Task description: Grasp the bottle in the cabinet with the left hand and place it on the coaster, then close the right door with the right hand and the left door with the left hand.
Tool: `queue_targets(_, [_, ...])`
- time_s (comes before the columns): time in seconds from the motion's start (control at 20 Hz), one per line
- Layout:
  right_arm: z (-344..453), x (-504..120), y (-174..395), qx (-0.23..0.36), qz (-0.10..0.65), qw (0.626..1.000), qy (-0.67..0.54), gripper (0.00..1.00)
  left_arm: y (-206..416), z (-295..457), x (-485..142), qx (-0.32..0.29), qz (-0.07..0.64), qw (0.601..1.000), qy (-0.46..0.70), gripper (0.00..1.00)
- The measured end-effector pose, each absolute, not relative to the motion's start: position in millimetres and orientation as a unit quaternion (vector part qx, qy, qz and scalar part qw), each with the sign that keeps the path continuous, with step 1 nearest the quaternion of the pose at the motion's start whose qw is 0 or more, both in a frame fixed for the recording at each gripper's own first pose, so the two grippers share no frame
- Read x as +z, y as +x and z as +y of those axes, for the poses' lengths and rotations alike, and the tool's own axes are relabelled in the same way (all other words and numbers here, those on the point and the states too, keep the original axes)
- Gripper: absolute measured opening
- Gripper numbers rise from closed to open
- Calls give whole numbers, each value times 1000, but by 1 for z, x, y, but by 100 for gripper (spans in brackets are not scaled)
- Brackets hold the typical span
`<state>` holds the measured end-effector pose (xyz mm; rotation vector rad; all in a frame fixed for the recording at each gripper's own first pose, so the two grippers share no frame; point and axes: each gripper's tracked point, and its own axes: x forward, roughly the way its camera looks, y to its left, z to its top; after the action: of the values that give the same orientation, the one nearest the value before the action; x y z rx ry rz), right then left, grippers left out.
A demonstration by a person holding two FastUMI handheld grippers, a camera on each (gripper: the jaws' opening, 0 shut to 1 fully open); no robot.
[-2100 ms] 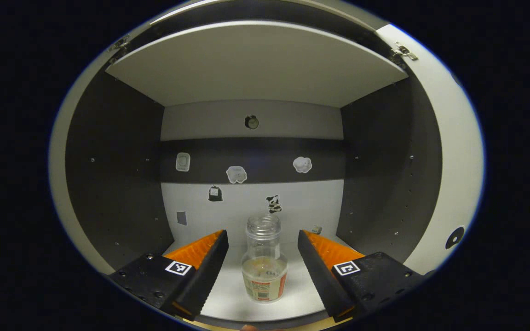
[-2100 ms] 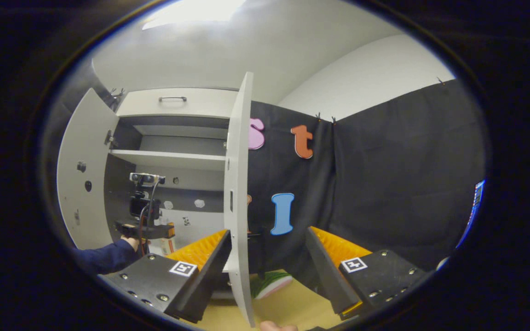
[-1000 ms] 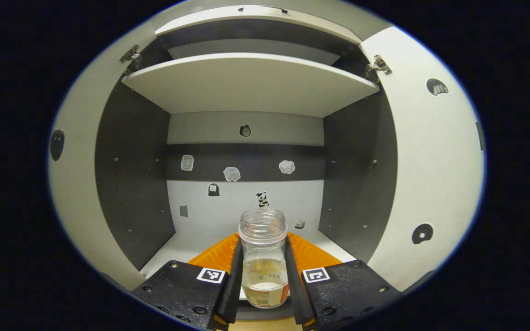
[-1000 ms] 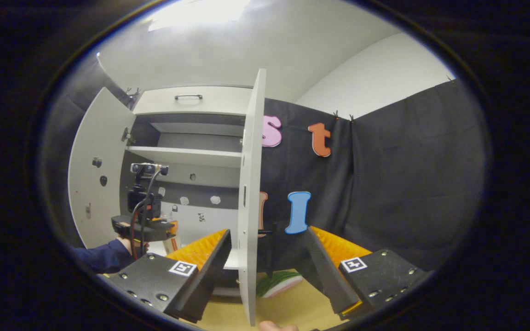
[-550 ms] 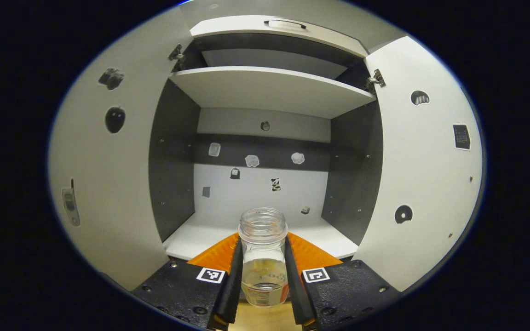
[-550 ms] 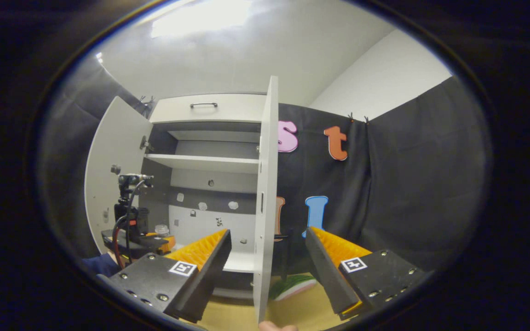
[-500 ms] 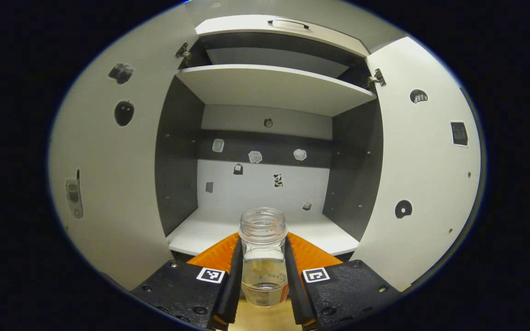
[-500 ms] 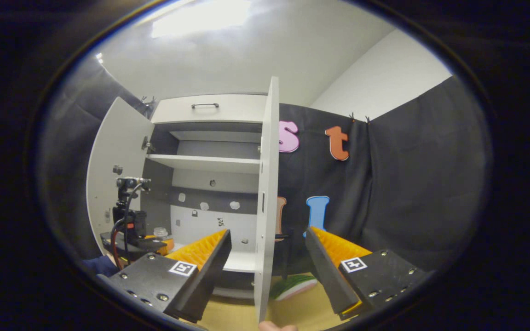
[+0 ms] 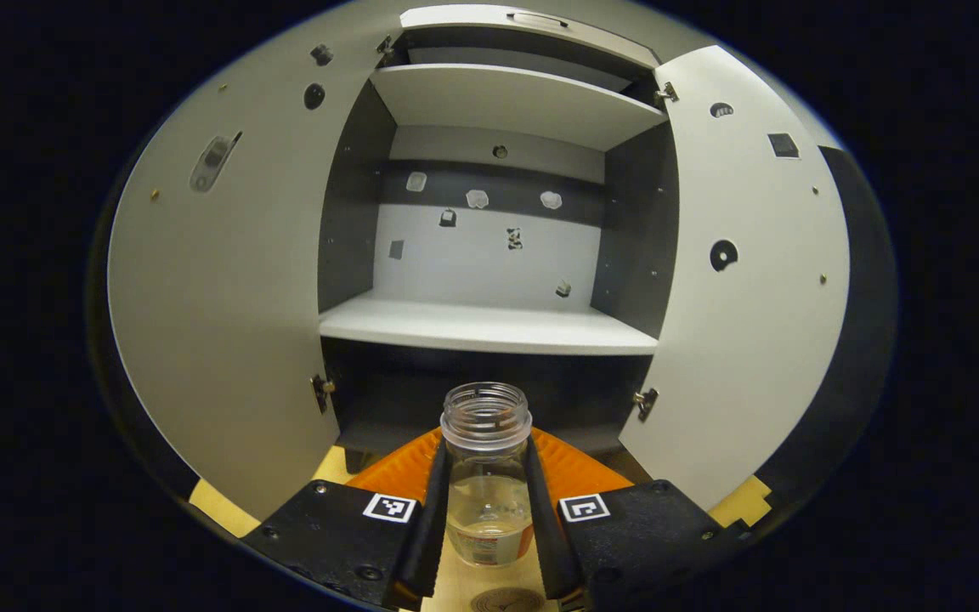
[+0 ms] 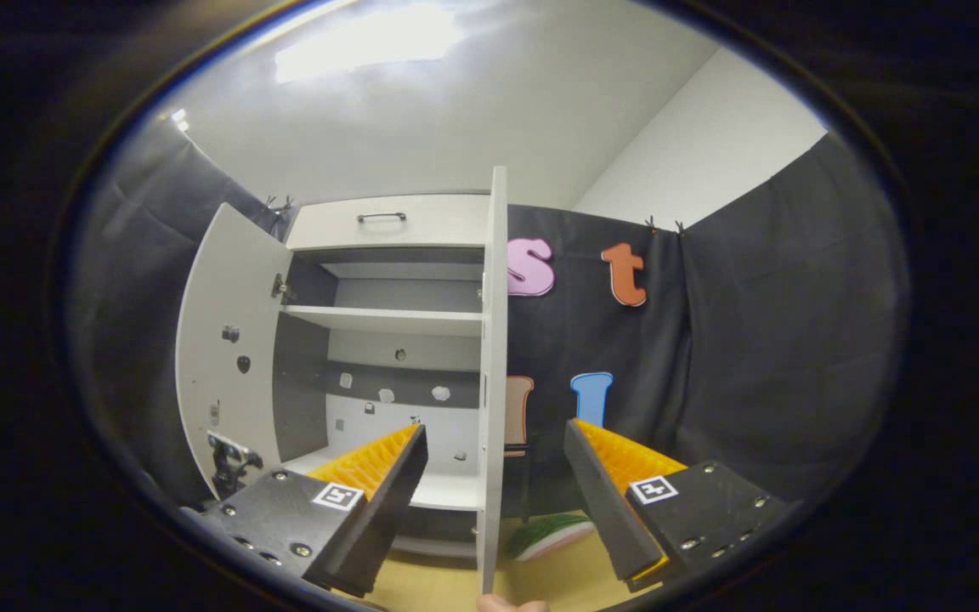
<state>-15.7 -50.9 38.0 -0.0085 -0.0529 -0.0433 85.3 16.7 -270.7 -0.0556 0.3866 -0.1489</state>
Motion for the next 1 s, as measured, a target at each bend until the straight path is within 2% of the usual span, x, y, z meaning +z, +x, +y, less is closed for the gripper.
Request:
queue_targets(0.2, [-52,42,-17,-17,-31,999,-10,98,46,15,-330,-90,239,965,-59,51])
queue_targets(0.3, [-50,48,-18,-14,-37,999,-17,98,26,12,-361,-103,273,954,-73,47])
queue_targets(0.45, [-48,56,-19,-13,-50,998,-22,98,3,12,-392,-106,308,942,-79,48])
queue_targets(0.5, [-48,58,-18,-13,-53,998,-23,98,1,11,-397,-109,314,940,-82,51])
queue_targets(0.6, [-48,60,-19,-14,-56,998,-25,98,-8,6,-405,-118,317,937,-88,49])
queue_targets(0.8, [-49,62,-19,-15,-59,998,-27,98,-11,5,-414,-127,302,942,-69,50])
queue_targets(0.85, [-50,62,-19,-16,-59,998,-30,98,-8,5,-412,-128,290,946,-70,53])
queue_targets(0.9, [-51,61,-18,-17,-59,998,-31,98,-10,5,-412,-129,295,944,-68,51])
queue_targets(1.0, [-50,61,-18,-18,-59,998,-31,98,-12,1,-412,-135,298,943,-68,52])
